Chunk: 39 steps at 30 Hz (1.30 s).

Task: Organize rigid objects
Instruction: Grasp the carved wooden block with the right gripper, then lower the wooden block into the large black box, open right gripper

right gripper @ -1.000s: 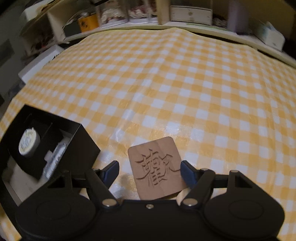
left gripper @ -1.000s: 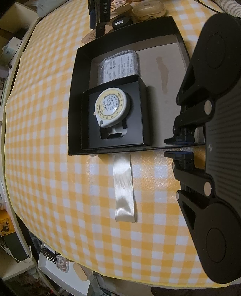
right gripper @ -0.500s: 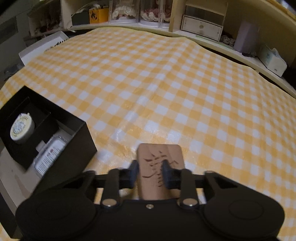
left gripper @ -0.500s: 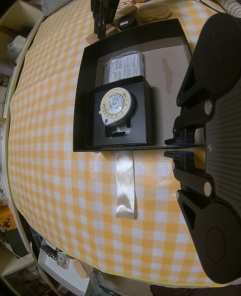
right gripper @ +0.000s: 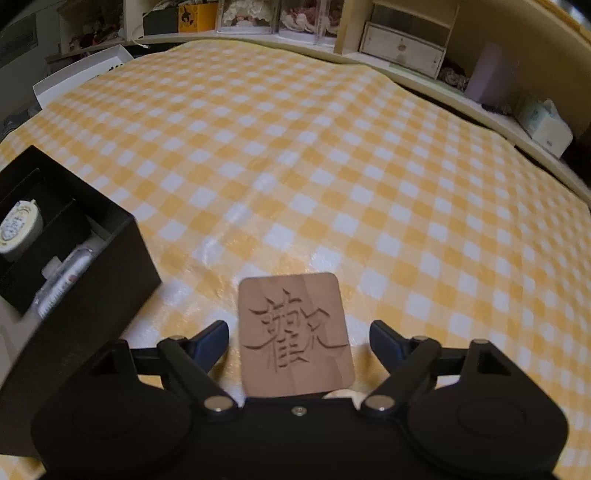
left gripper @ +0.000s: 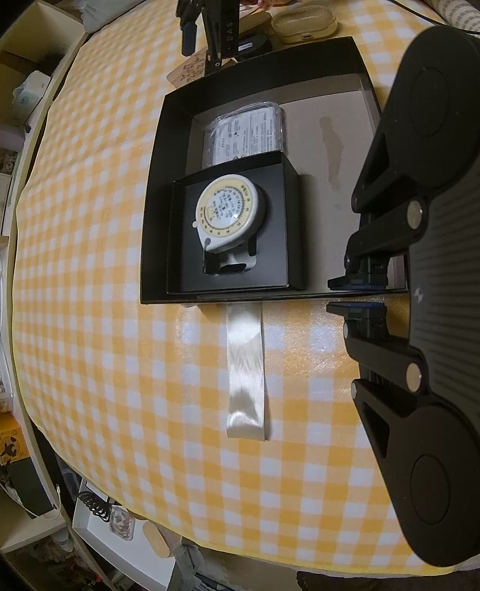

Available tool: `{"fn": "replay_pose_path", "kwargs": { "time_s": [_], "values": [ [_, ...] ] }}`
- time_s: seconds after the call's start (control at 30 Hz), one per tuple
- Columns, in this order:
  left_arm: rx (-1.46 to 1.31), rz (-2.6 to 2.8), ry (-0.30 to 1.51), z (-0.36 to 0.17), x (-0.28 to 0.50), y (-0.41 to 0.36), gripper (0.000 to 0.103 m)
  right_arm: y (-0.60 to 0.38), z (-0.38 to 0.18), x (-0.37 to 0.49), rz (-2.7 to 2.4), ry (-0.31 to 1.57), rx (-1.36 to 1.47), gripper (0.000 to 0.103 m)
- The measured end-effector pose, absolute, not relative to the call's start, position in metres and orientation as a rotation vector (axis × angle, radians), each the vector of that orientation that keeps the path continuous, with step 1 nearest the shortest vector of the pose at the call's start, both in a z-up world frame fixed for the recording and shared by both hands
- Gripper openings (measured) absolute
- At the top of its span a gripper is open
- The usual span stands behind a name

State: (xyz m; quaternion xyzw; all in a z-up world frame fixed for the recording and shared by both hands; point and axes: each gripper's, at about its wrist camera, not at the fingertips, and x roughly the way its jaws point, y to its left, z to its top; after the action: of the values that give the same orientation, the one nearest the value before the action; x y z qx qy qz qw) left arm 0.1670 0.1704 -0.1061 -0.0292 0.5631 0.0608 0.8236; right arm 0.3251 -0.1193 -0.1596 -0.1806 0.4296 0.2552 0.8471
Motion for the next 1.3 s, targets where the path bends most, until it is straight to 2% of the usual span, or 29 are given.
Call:
{"fn": "replay_pose_path", "kwargs": {
  "time_s": [0.13, 0.17, 0.53, 0.77, 1.1, 1.3],
  "values": [
    [-0.064, 0.129, 1.203, -0.109, 0.169, 0.170, 0.006, -0.127, -0.164, 0.330, 0.558, 0.936, -0.290, 0.066],
    [-0.064, 0.129, 1.204, -0.109, 0.170, 0.170, 0.006, -0.127, -0.163, 0.330, 0.555, 0.937, -0.286, 0.066],
    [-0.069, 0.128, 1.202, -0.110, 0.172, 0.170, 0.006, -0.110, -0.095, 0.306, 0.682, 0.773, -0.200, 0.065],
    [-0.075, 0.128, 1.194, -0.106, 0.170, 0.170, 0.006, -0.079, -0.056, 0.265, 0.909, 0.693, -0.278, 0.065],
    [-0.076, 0.129, 1.195, -0.106, 0.170, 0.170, 0.006, -0.037, -0.078, 0.218, 1.209, 0.831, -0.513, 0.065],
    [-0.077, 0.130, 1.195, -0.106, 0.170, 0.170, 0.006, -0.025, -0.093, 0.210, 1.257, 0.867, -0.538, 0.065]
  ]
}}
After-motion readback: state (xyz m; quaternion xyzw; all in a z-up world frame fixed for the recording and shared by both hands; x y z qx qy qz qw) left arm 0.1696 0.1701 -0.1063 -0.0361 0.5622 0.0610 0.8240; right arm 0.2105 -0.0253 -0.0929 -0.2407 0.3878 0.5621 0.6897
